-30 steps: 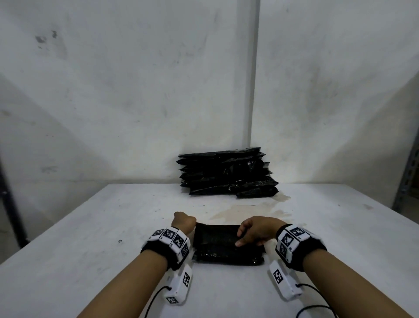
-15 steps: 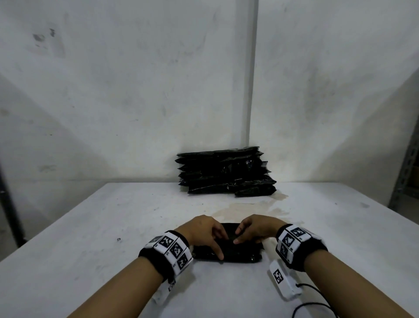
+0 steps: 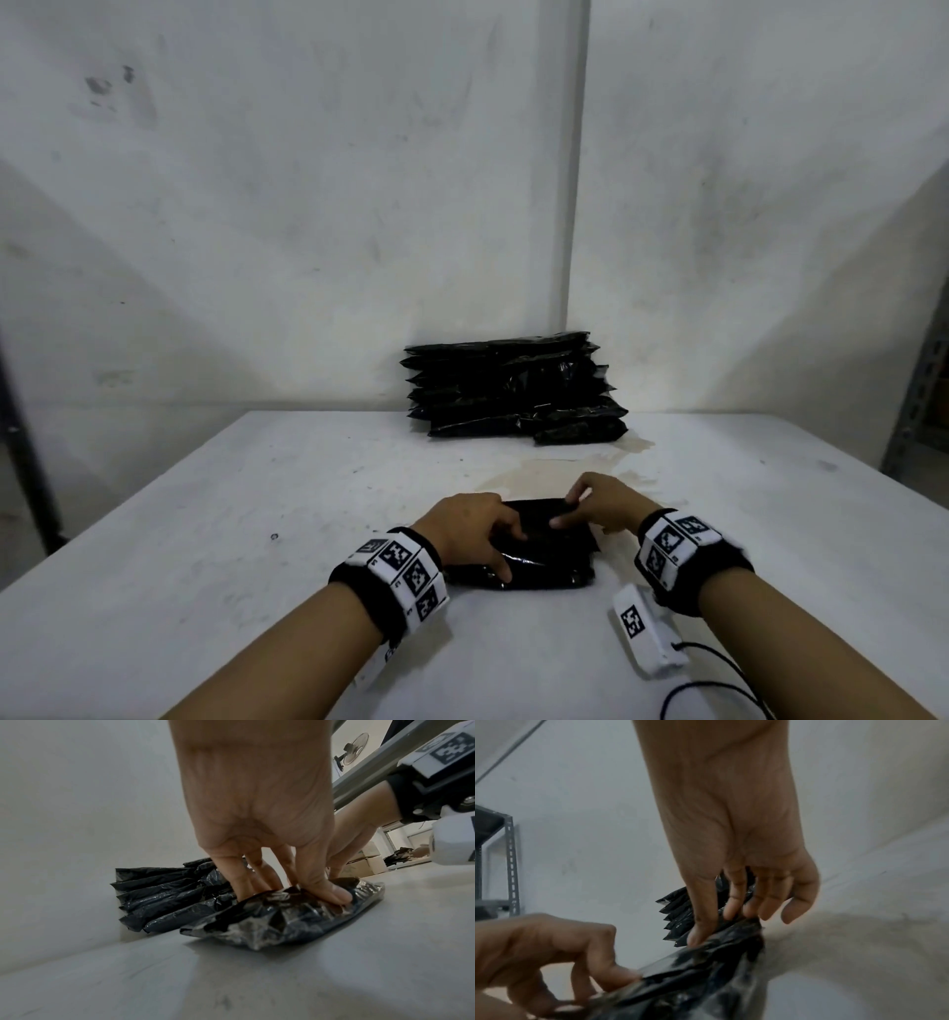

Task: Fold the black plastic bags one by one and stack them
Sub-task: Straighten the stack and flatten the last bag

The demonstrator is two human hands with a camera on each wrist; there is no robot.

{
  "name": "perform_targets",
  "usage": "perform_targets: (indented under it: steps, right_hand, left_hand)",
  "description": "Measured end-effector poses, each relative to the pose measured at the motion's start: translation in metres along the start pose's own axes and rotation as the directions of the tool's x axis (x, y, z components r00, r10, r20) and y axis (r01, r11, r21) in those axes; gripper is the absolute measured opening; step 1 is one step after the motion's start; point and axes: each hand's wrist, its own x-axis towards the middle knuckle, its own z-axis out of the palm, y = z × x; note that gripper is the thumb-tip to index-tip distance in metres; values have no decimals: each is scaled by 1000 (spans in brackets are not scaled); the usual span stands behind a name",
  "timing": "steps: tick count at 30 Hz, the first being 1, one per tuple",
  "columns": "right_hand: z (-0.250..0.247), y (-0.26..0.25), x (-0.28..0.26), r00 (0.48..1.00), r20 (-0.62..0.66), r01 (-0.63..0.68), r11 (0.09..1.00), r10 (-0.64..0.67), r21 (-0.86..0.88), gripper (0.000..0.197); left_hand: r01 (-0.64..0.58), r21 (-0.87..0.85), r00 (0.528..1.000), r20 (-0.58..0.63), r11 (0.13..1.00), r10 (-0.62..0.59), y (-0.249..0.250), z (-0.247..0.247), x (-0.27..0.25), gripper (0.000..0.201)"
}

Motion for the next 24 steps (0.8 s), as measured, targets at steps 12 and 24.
perform_targets:
  steps: [12, 24]
  right_hand:
    - [-11, 7, -8, 954, 157, -270, 959, 254, 86, 33]
    - [-6, 5, -6, 945, 218, -297, 922, 245, 248, 26]
  left_hand:
    - [-9, -11, 1000, -23, 1000, 8, -5, -1, 2, 52]
    - [-29, -83, 999, 22, 996, 31, -4, 0, 3, 46]
